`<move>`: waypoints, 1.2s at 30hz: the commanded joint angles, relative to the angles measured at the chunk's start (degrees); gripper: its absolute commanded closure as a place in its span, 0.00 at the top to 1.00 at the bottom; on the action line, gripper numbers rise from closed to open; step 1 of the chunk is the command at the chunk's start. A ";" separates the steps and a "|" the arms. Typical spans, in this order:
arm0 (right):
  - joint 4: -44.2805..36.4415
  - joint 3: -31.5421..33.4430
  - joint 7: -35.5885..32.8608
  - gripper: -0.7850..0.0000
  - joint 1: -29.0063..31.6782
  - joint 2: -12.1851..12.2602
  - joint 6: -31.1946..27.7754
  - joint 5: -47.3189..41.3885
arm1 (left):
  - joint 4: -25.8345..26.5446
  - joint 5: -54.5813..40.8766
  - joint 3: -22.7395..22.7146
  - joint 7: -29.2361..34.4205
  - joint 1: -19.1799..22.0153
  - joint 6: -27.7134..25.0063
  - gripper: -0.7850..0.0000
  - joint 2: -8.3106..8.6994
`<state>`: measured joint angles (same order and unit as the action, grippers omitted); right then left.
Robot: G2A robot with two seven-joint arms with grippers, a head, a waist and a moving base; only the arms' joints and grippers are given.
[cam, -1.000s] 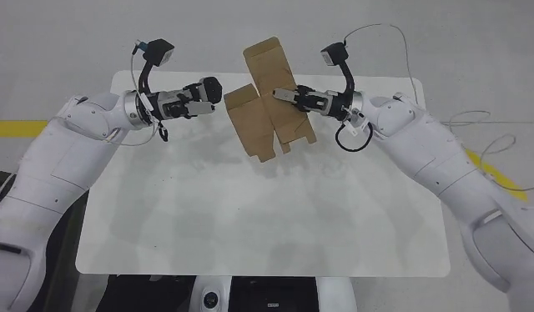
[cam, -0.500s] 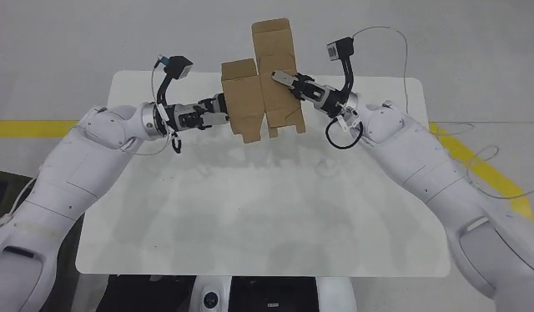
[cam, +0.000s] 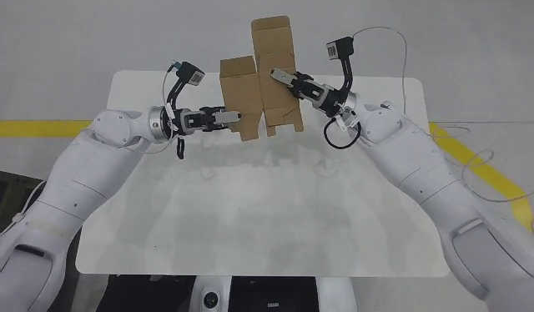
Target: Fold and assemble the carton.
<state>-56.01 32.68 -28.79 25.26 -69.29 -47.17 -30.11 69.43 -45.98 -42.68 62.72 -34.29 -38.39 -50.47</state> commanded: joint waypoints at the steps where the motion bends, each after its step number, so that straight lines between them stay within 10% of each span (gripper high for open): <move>1: 0.11 0.54 -0.32 0.00 0.23 -0.22 0.16 0.24 | -0.30 0.05 -0.19 0.63 0.02 0.31 0.00 -0.29; 6: 0.69 1.95 -1.00 0.01 0.71 -0.67 0.33 1.03 | -0.93 -0.09 -0.90 1.47 -0.09 1.32 0.00 -0.87; 8: 1.06 2.61 -0.92 0.54 0.91 -0.80 0.61 1.44 | -1.19 0.03 -1.22 1.68 -0.13 1.75 0.00 -1.08; 9: 1.35 2.99 -0.58 1.00 1.00 -0.85 0.90 1.84 | -1.33 0.11 -1.40 1.73 -0.15 1.90 0.00 -1.18; 19: 3.24 7.62 -5.28 1.00 0.94 0.49 2.62 9.24 | -4.46 4.38 -3.57 1.81 0.93 4.43 0.00 -1.75; 36: -0.59 15.18 -34.83 1.00 3.46 5.76 6.51 7.13 | -1.87 5.33 -4.09 20.85 0.12 17.67 0.00 -0.98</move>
<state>-55.80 47.86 -63.05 28.21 -63.62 -41.07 -21.77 66.65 -40.55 -46.70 82.93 -33.42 -21.40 -51.62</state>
